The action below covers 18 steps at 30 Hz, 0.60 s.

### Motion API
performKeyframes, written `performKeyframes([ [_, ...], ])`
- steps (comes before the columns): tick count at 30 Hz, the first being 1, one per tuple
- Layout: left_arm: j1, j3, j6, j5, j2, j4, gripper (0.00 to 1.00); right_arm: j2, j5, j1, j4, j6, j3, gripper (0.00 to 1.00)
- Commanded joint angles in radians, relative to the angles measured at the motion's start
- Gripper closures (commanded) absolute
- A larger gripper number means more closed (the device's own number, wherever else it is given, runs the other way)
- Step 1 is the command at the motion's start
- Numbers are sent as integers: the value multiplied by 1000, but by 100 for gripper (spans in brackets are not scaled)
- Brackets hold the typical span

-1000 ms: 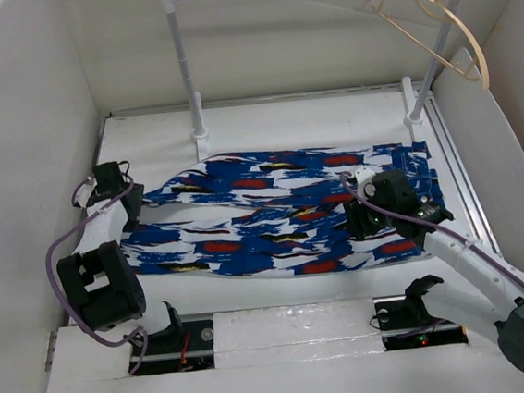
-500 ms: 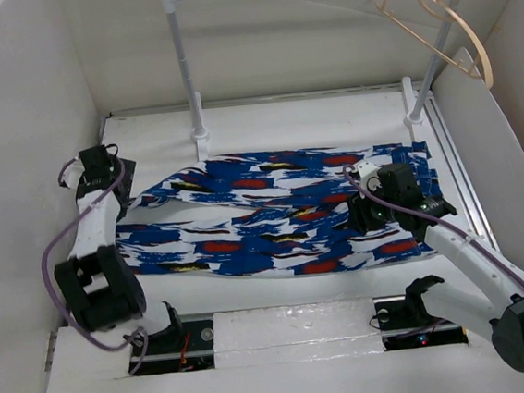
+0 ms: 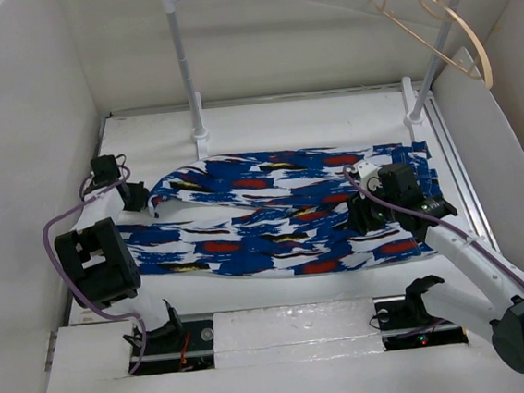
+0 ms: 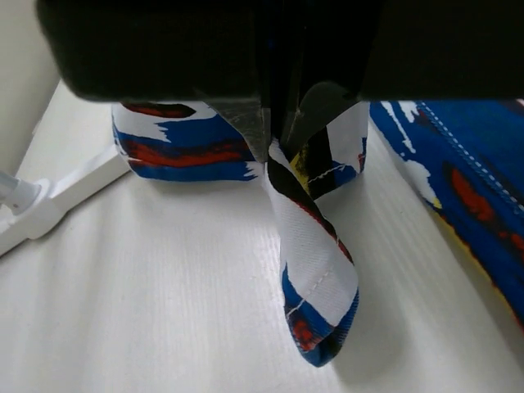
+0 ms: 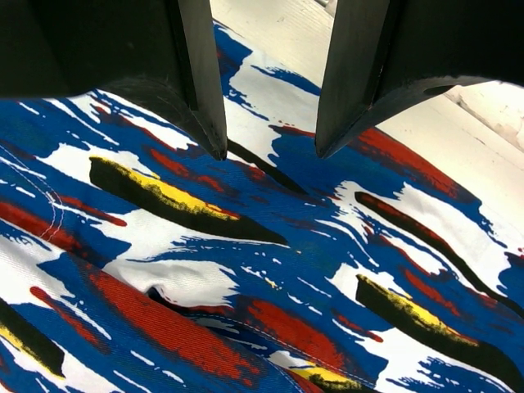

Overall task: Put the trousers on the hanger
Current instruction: Flatten out the trousers at the center of the board.

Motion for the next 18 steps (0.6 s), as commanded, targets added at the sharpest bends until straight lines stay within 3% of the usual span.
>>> performKeyframes([
  [1, 5, 66, 16, 26, -35, 40, 100, -10, -19, -5, 30, -5, 13, 47],
  [7, 16, 77, 151, -172, -45, -46, 98, -3, -23, -5, 34, -8, 21, 47],
  [8, 16, 79, 172, -193, -16, -66, 79, -1, -25, -5, 40, -7, 21, 47],
  [9, 16, 109, 188, -211, 6, -91, 73, 6, -26, -5, 41, -7, 23, 47],
  [12, 16, 165, 231, -270, 57, -144, 68, 22, -31, -5, 34, -14, 35, 47],
  [14, 16, 166, 261, -256, 76, -114, 58, 28, -34, -5, 42, -14, 36, 47],
  [16, 16, 201, 290, -210, 106, -100, 68, 28, -35, -5, 45, -14, 35, 47],
  [18, 16, 258, 295, -196, 156, -141, 60, 33, -26, -5, 44, -14, 33, 46],
])
